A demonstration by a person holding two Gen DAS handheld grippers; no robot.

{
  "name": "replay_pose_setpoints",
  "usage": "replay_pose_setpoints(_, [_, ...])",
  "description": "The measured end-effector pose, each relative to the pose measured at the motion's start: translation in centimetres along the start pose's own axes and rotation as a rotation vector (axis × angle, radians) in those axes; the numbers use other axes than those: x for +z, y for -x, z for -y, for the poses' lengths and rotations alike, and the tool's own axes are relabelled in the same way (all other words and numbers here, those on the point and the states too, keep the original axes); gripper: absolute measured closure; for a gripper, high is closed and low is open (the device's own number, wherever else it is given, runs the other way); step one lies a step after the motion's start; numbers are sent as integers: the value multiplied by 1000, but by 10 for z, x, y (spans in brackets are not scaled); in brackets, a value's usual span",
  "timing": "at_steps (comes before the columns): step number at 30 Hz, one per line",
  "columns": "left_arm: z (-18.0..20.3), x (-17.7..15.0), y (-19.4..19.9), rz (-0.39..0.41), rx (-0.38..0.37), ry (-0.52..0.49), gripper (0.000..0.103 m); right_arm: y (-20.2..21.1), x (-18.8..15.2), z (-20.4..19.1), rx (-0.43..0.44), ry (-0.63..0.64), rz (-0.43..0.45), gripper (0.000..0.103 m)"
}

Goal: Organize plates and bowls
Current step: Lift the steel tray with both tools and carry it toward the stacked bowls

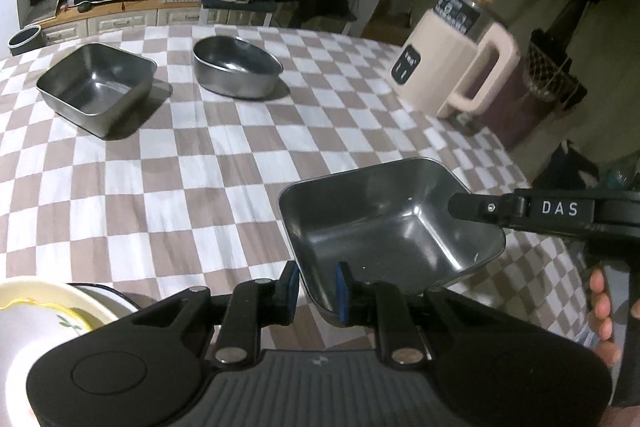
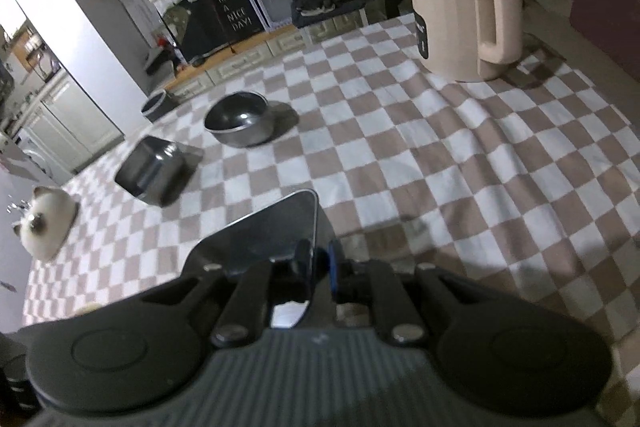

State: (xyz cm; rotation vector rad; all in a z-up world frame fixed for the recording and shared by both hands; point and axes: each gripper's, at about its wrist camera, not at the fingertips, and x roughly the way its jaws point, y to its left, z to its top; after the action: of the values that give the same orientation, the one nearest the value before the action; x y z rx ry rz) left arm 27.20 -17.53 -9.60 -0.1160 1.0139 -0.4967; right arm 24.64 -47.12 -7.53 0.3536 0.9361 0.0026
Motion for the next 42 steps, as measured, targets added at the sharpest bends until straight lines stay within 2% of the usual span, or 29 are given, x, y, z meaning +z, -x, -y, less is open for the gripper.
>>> replay_pose_setpoints(8, [13, -8, -21, -60, 7, -50, 81, -17, -5, 10, -64, 29, -74, 91])
replay_pose_setpoints(11, [14, -10, -24, -72, 14, -61, 77, -24, -5, 10, -79, 51, -99, 91])
replay_pose_setpoints(16, [12, -12, -27, -83, 27, -60, 76, -30, -6, 8, -77, 84, -131, 91])
replay_pose_setpoints(42, [19, -28, -28, -134, -30, -110, 76, -30, -15, 18, -69, 107, -228, 92])
